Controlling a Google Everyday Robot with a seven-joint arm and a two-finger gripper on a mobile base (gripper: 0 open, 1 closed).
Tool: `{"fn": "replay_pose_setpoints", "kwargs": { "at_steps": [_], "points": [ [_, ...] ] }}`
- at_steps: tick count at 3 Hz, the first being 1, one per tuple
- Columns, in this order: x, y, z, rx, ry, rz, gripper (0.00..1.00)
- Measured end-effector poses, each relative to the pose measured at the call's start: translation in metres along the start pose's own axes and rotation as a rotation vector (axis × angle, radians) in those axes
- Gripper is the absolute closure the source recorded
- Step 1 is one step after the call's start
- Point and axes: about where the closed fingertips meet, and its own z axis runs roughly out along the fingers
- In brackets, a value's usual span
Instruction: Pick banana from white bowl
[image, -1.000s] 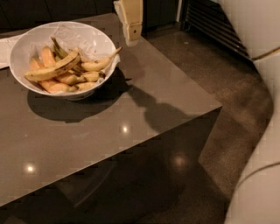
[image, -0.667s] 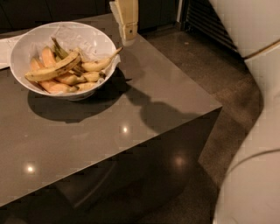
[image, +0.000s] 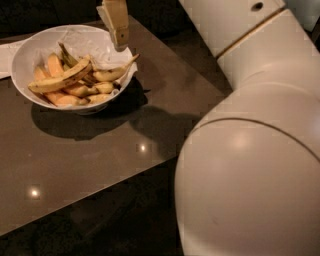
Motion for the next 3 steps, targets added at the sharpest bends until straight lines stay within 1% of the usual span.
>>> {"fn": "replay_pose_setpoints", "kwargs": {
  "at_steps": [1,2,3],
  "points": [
    [-0.009,-0.013,0.020,-0.019,-0.018,-0.033,0.13],
    [-0.013,-0.021,0.034,-0.031,-0.035,-0.045,0.19],
    [-0.015,-0.025,0.045,-0.042,-0.056,-0.052,0.19]
  ]
}}
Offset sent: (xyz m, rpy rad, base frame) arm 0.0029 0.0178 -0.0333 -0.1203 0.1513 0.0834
